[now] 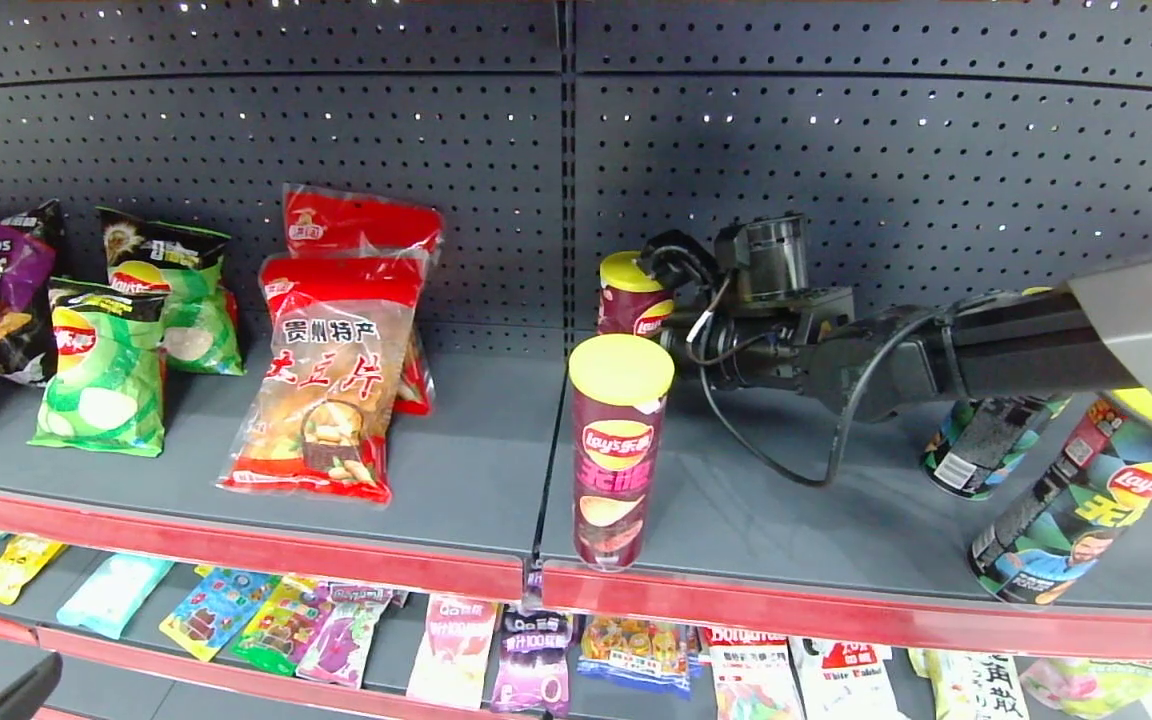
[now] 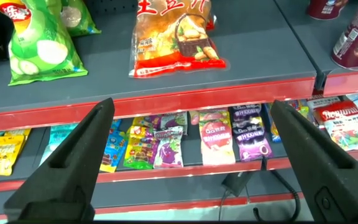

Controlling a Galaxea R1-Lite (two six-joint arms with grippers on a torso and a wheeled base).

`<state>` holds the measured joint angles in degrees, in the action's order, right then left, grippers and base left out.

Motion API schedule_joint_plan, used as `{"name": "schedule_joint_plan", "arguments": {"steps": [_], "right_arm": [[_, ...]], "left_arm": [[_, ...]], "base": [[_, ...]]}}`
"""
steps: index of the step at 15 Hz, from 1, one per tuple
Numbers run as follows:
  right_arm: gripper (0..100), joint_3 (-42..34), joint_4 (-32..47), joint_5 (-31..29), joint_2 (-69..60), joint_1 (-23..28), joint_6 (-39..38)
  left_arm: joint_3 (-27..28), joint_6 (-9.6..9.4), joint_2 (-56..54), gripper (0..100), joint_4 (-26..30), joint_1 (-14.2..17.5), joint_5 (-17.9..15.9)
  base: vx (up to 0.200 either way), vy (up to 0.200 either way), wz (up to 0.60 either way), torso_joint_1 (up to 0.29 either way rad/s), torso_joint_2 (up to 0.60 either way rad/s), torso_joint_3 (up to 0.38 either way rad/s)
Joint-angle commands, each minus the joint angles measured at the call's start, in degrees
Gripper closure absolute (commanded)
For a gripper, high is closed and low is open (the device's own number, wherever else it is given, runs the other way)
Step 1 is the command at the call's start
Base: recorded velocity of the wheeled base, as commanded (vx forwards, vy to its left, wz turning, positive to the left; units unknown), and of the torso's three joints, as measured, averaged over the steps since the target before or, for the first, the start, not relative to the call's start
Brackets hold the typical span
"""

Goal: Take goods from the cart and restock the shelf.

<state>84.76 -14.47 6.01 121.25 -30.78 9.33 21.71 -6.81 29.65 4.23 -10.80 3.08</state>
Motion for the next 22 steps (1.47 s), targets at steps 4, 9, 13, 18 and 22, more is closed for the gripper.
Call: {"name": "schedule_joint_plan", "arguments": {"steps": [4, 9, 13, 18, 22], "right_arm": [[0, -8.03, -0.21, -0.74, -7.87, -0.07, -0.01], [0, -15.33, -0.21, -1.18, -15.87, -0.07, -0.8], [0, -22.27, -0.21, -5.83, -20.7, 0.11, -2.03], [0, -25.79, -0.12, -8.12, -26.59, 0.11, -1.86], [0, -30.44, -0.03, -9.53, -32.48, -0.42, -1.77]], "left_arm": [[-0.53, -0.04, 0.32, 0, -0.01, -0.01, -0.18], [-0.88, 0.05, 1.29, 0, -0.01, -0.1, -1.5], [-2.2, -0.04, 0.94, 0, -0.1, -0.1, -2.47], [-2.38, -0.04, 1.2, 0, -0.01, -0.1, -4.49], [-3.17, -0.04, 1.38, 0, -0.01, -0.1, -4.84]], "base": [[0.0, 0.0, 0.0, 0.0, 0.0, 0.0], [0.0, 0.0, 0.0, 0.0, 0.0, 0.0], [0.0, 0.0, 0.0, 0.0, 0.0, 0.0], [0.0, 0.0, 0.0, 0.0, 0.0, 0.0], [0.0, 0.0, 0.0, 0.0, 0.0, 0.0]]}}
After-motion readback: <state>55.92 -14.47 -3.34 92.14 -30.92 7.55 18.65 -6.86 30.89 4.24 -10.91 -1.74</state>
